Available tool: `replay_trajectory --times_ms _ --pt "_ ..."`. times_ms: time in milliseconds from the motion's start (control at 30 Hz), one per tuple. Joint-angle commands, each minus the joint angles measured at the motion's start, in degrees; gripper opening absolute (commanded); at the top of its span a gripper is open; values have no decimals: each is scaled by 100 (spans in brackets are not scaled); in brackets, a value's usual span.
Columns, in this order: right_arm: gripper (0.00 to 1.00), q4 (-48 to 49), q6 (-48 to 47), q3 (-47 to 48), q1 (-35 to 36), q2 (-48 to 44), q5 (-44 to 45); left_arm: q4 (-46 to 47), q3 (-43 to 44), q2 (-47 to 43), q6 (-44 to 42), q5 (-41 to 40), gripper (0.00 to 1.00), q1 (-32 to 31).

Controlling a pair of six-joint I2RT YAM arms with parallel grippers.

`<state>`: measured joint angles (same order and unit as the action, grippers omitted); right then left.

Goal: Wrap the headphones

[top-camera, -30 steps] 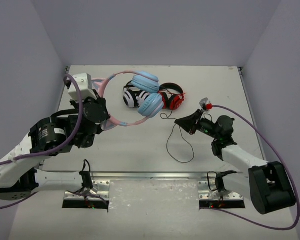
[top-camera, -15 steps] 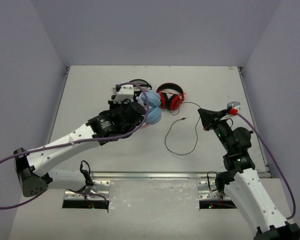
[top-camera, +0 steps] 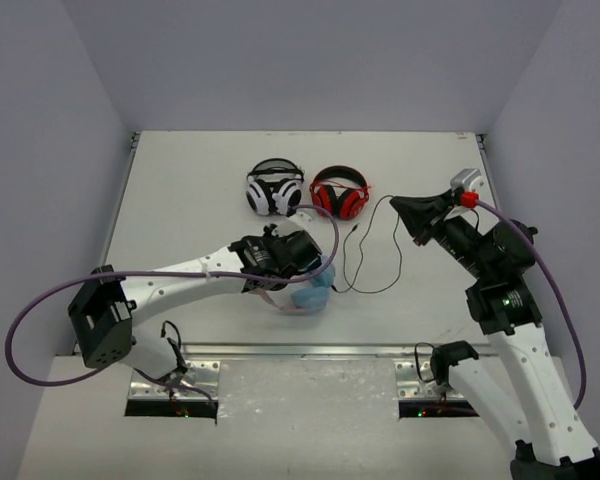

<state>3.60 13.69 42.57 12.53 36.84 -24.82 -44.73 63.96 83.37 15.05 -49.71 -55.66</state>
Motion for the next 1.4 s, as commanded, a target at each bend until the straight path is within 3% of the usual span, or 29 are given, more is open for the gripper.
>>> replay_trajectory --times_ms 0,300,467,567,600,700,867,967,1100,1167,1333,1367 --pt "1 -280 -481 471 12 86 -279 851 -94 -93 -687 1699 0 -331" --pt "1 -509 -394 1113 12 991 -32 1168 -349 -392 -1258 4494 0 -1376" --pt "1 -483 -122 948 12 1431 -348 1397 -288 -533 -1189 4365 0 -1747" --pt "1 -465 -69 456 21 1300 -217 1380 -227 -857 -934 3227 0 -1738" --pt "1 -561 -8 341 4 1169 -129 1240 -166 -1014 -760 1996 0 -1703" --pt "1 -764 255 -168 12 879 397 -49 326 -1156 843 -188 0 -1283" --pt "2 -440 722 -1100 12 447 365 -1581 819 -1481 2009 -1487 0 -938" --pt "11 -26 1029 -1540 12 315 66 -1689 1074 -1701 2205 -1770 0 -938" --pt "44 98 1101 -1708 12 385 -469 -908 1171 -2018 1276 -1629 0 -938" --pt "54 36 969 -1629 12 350 -707 -871 1267 -2027 1124 -1647 0 -938" --pt "69 53 600 -1400 12 245 -1797 -1108 1557 -1939 1017 -1708 0 -929" --pt "98 280 582 -1452 12 219 -1990 -1143 1601 -1948 1079 -1708 0 -938"
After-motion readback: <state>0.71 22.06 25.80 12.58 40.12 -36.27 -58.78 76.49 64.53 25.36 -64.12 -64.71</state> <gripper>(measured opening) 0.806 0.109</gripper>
